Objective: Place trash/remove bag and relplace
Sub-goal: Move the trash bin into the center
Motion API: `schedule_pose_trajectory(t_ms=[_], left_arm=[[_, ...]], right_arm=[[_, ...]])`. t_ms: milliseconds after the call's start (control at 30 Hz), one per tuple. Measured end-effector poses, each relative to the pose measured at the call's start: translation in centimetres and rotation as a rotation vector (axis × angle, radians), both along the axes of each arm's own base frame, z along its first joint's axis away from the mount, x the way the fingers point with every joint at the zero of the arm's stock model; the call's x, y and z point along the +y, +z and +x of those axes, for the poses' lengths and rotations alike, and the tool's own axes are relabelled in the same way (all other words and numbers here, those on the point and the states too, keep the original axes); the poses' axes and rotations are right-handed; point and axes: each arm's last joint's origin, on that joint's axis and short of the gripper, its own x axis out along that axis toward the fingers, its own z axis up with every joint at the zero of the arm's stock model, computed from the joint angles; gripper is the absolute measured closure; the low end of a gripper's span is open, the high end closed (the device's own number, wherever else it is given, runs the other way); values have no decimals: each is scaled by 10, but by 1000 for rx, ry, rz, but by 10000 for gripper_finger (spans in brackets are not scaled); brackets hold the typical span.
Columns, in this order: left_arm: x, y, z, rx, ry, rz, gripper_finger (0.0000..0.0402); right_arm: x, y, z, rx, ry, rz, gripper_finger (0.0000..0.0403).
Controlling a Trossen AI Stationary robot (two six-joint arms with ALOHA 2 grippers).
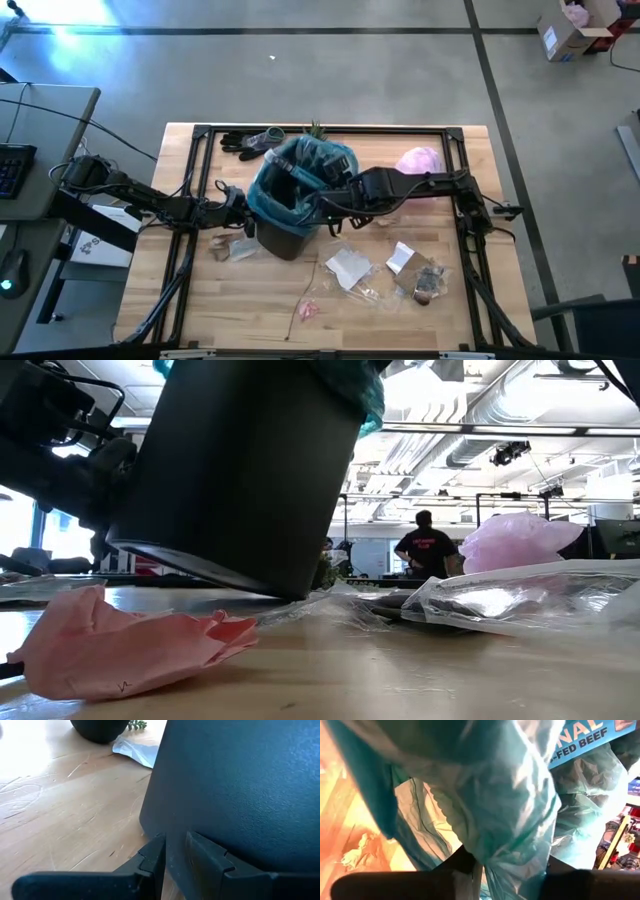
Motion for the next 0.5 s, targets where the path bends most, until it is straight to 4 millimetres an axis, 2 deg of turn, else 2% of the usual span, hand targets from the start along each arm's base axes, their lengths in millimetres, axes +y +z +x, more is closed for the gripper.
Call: schedule_pose_trajectory(t_ms=[200, 500], left_arm=[[0, 0, 0, 1, 1, 5, 335], [0, -2, -1, 21, 7, 4, 335]], right_arm=[[17, 1, -3, -3, 46, 10, 329], [38, 6, -8, -54, 82, -90, 269]])
